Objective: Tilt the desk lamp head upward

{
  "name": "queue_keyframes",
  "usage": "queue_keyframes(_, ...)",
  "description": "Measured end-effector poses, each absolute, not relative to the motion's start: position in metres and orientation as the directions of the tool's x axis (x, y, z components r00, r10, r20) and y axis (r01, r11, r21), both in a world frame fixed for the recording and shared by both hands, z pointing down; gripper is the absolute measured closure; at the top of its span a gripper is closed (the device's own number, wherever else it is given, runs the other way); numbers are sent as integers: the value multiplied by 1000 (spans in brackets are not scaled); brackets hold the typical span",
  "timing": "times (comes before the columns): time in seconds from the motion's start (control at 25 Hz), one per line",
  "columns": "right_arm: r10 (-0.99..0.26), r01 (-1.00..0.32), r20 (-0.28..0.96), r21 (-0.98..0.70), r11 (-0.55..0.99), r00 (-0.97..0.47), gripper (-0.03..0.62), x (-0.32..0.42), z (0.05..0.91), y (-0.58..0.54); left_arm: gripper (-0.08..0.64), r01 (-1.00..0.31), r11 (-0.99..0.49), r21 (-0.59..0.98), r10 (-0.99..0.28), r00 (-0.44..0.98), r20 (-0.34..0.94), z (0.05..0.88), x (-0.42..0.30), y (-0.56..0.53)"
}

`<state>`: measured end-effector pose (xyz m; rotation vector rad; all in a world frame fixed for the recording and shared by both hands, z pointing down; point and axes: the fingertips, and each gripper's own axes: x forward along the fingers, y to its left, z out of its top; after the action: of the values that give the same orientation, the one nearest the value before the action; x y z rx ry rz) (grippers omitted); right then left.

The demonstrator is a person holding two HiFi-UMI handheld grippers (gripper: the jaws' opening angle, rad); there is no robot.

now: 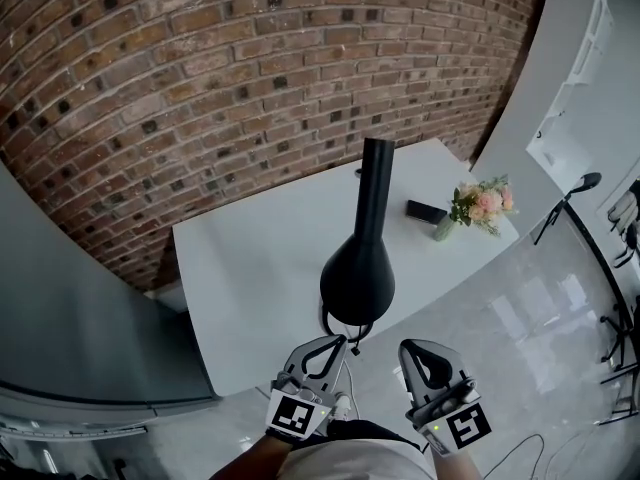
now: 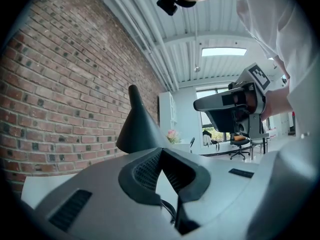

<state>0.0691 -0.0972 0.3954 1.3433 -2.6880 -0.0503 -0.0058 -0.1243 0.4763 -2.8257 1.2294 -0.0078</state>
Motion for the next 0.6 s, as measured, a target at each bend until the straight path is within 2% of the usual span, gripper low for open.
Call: queue_keyframes(0.6,-777,-773,121,93,628,-617,578,82,403,-123,552,-728,-683,-66,-731,682,37,512,16,-145)
